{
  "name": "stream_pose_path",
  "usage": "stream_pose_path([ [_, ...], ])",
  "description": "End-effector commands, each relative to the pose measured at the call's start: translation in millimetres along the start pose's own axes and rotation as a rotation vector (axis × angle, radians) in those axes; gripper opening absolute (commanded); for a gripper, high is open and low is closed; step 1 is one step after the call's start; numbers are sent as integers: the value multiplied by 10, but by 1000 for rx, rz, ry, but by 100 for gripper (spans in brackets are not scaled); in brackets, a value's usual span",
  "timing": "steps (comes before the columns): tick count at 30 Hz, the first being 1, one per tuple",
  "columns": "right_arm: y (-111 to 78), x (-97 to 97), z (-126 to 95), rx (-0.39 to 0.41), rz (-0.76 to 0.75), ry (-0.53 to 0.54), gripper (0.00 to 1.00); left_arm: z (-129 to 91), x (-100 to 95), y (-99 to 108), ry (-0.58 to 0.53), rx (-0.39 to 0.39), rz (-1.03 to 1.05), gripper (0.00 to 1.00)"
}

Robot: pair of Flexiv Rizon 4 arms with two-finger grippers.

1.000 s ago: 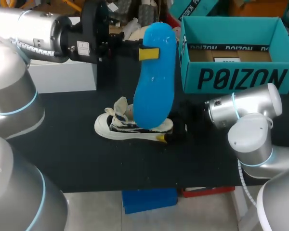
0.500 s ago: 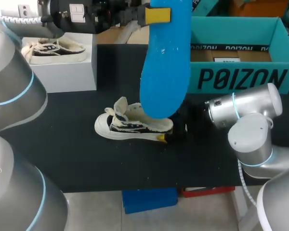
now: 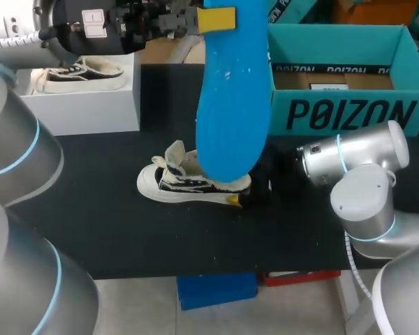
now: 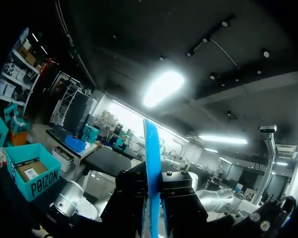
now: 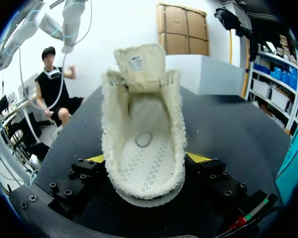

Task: Take the shoe out of the shoebox, open the shoe tongue, remove and reinsert the insole, then place the shoe into the shoebox

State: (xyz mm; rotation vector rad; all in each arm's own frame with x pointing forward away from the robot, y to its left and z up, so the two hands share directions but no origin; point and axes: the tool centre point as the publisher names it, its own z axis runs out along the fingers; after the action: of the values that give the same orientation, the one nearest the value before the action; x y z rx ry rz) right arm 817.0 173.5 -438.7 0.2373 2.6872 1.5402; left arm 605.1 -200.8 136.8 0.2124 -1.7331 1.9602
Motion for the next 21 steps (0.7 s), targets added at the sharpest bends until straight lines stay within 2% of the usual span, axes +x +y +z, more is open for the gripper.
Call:
stream_pose_path([
  [1, -29, -19, -12, -1, 0, 1, 22, -5, 26, 38, -7, 6, -1, 0],
  [2, -27, -24, -21, -1, 0, 1, 40, -5, 26, 38, -7, 6, -1, 0],
  [3, -21, -32, -37, 1, -1, -1, 100, -5, 26, 38, -7, 6, -1, 0],
  [14, 42, -139, -354, 74, -26, 6, 100, -5, 26, 38, -7, 6, -1, 0],
  [18, 87, -161, -482, 188, -47, 43, 100, -5, 26, 38, -7, 6, -1, 0],
  [21, 115, -174, -539, 311, -64, 92, 100, -5, 26, 38, -7, 6, -1, 0],
])
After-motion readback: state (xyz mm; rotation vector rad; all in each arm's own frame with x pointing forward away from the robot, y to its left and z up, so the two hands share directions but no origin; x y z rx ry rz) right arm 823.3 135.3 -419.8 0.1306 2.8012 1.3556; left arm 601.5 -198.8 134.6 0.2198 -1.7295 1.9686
